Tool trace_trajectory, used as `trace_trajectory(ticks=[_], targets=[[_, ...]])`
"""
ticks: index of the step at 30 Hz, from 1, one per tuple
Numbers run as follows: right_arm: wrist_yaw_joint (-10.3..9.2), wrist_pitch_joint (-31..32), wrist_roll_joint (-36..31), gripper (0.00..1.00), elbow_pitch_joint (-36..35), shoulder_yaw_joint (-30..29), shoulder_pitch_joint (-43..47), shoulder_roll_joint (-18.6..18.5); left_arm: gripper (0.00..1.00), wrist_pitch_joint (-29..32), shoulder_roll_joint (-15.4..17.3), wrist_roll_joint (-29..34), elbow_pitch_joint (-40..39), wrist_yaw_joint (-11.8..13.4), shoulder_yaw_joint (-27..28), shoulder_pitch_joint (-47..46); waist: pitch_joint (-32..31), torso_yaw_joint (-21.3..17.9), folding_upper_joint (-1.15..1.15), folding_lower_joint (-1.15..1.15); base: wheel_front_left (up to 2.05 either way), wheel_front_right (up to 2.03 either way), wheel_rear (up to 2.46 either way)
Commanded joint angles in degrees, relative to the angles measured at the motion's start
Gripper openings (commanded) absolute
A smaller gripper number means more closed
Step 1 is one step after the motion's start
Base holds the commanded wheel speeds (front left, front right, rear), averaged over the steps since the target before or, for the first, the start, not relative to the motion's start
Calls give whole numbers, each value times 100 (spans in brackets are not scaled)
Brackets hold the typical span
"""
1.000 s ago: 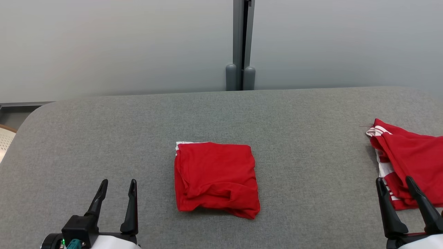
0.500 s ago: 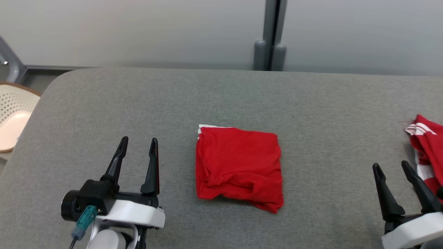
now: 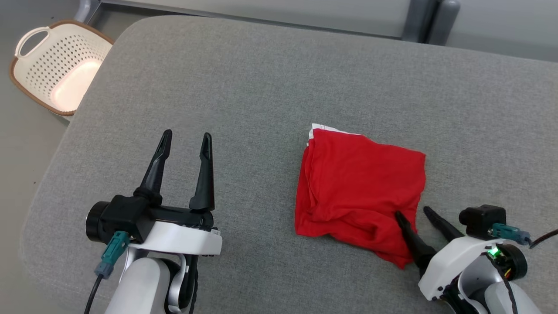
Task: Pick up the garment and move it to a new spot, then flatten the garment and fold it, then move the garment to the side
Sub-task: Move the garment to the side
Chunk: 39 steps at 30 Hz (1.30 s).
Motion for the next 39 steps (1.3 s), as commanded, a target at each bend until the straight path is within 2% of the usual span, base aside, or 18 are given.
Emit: trace_trajectory(ticks=[1,2,4,5,11,14,24,28,34,36,39], targets=[[-1,111,32,100,178,94,-112,-9,100,-23,12,49,-6,-22,44,-70,113,94,0,0,0,0,0],[-1,231,75,100,313,176,-127,3,100,-23,2,67,-9,-37,56,-74,122,97,0,0,0,0,0],[-1,423,67,37,459,315,-137,-24,100,-22,2,104,-22,-52,93,-83,141,76,0,0,0,0,0],[-1,507,85,0,502,320,-155,-16,100,-23,-3,108,-32,-54,108,-85,149,53,0,0,0,0,0],[-8,536,-164,0,289,367,-356,-209,100,-23,-17,165,-2,-131,193,-98,172,-186,0,0,0,0,0],[-8,545,-309,0,60,353,-393,-322,100,-24,-15,253,-26,-154,238,-93,190,-428,0,0,0,0,0],[-6,455,-401,0,-641,220,33,-753,100,-16,50,575,-152,-313,252,-196,286,-1806,0,0,0,0,0],[-2,403,-369,0,-786,122,121,-874,100,-16,89,640,-161,-379,204,-342,414,-2247,0,0,0,0,0],[-5,106,-398,0,-923,171,-418,-1188,100,-17,128,733,-211,-433,123,-537,691,-2791,0,0,0,0,0],[-6,49,-384,0,-933,145,-549,-1277,100,-16,138,745,-217,-454,98,-577,745,-2857,0,0,0,0,0],[-7,-57,-355,0,-929,-50,-924,-1676,100,9,172,804,-260,-482,39,-711,939,-3009,0,0,0,0,0]])
